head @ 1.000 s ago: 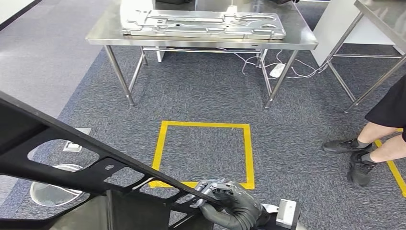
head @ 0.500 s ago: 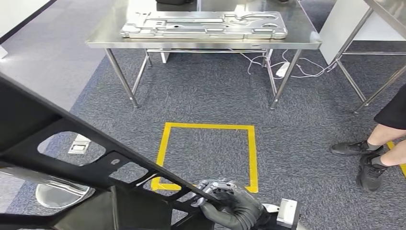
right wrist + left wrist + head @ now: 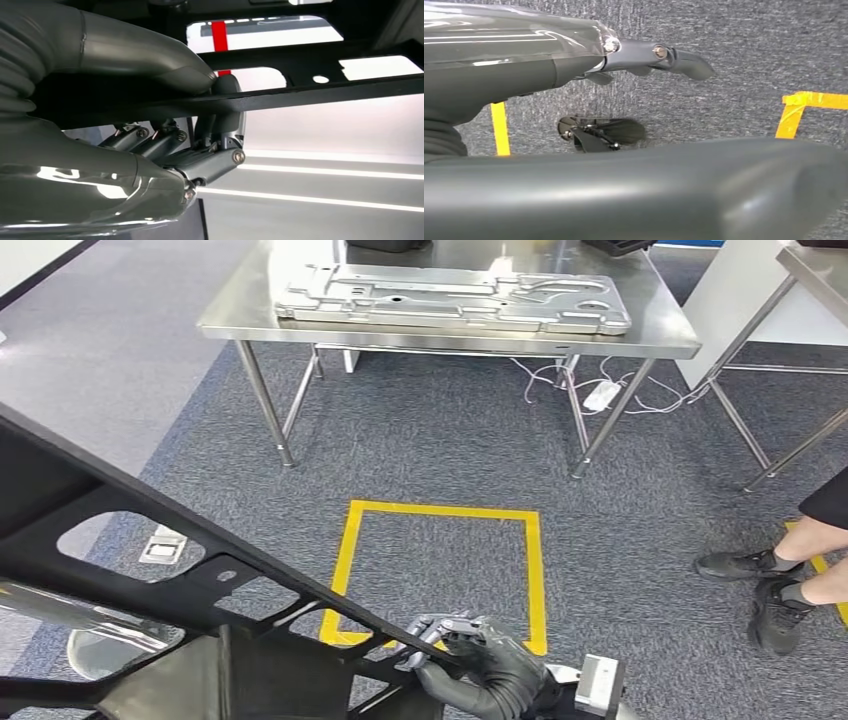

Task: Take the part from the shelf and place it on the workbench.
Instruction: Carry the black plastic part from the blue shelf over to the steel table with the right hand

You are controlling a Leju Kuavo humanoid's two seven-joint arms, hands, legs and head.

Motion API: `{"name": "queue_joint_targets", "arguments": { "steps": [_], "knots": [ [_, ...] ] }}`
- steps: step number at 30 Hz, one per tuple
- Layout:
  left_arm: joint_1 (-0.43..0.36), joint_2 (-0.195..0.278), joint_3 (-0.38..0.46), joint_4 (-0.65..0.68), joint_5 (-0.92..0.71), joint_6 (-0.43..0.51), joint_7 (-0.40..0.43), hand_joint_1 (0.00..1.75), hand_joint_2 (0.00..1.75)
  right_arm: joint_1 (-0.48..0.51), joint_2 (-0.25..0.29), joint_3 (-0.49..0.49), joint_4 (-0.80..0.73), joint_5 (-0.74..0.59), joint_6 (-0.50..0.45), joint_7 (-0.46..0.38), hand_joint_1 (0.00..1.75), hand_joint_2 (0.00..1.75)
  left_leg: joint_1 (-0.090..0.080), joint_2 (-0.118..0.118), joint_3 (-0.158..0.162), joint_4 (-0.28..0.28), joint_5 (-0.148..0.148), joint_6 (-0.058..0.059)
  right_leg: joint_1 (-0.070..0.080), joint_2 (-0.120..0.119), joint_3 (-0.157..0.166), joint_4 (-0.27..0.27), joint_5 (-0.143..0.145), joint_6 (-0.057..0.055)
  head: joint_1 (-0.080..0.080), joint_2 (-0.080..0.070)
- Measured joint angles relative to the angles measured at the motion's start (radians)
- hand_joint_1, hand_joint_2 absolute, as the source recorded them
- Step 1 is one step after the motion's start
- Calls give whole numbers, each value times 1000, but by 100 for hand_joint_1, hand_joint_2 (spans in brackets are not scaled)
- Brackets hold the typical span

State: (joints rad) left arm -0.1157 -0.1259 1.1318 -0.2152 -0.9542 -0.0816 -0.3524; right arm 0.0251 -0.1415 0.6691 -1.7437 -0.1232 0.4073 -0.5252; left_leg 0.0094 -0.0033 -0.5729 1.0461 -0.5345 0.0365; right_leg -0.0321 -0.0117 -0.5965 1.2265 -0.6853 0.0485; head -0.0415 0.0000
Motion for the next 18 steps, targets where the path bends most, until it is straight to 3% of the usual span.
{"name": "queue_joint_targets", "arguments": {
  "steps": [1,2,3,5,6,7,9,12,14,16,17,18],
  "knots": [
    [0,0,0,0,0,0,0,0,175,2,0,0,0,6,-4,-4,175,175,-4,0,5,0,-4,4,3,0,-40,58,-9,-3,0,0],
    [1,0,0,0,-1,0,0,0,175,4,0,0,0,11,-6,-9,175,175,-8,-2,12,0,-10,7,7,0,-65,82,3,-7,0,0],
    [1,0,0,0,-1,0,0,0,175,5,0,0,0,15,-8,-13,175,175,-12,-4,20,0,-16,9,11,1,-72,66,35,-12,0,0],
    [1,-1,-1,0,-2,0,0,0,175,5,0,0,0,20,-8,-23,175,175,-19,-8,41,0,-30,8,23,5,-40,-50,125,-31,0,0],
    [-1,-2,-2,1,-2,0,0,0,175,6,0,0,-1,21,-7,-25,175,175,-21,-10,49,1,-37,6,28,8,-20,-107,156,-41,-2,0],
    [-2,-2,-2,1,-3,0,0,0,175,6,0,0,-2,21,-7,-28,175,175,-22,-10,52,1,-42,3,32,10,-5,-146,168,-48,-2,0],
    [-4,-3,-4,2,-3,0,1,0,175,6,0,0,-6,21,-6,-31,175,175,-20,-11,51,-1,-46,-6,37,12,3,-173,163,-54,-4,0],
    [-7,-2,-8,2,-4,0,1,0,175,6,2,0,-13,18,-5,-33,175,175,-19,-9,51,13,-63,-22,27,12,20,-197,161,-60,-5,0],
    [-8,-2,-11,2,-4,0,0,0,175,6,5,0,-15,14,-2,-34,175,175,-13,-7,8,102,-104,-37,19,12,34,-205,157,-63,-7,0],
    [-6,-2,-12,2,-4,0,1,0,175,8,7,0,-15,9,-1,-34,175,175,-2,-7,-67,223,-139,-52,14,16,43,-205,149,-62,-8,0],
    [-4,-2,-13,2,-4,0,1,0,175,9,7,0,-15,8,0,-34,175,175,3,-6,-93,252,-133,-58,11,20,49,-204,144,-59,-8,0],
    [-3,-1,-13,2,-4,0,1,0,175,10,7,0,-15,8,0,-34,175,175,8,-6,-100,244,-107,-63,8,24,56,-204,138,-54,-8,0]
  ]
}}
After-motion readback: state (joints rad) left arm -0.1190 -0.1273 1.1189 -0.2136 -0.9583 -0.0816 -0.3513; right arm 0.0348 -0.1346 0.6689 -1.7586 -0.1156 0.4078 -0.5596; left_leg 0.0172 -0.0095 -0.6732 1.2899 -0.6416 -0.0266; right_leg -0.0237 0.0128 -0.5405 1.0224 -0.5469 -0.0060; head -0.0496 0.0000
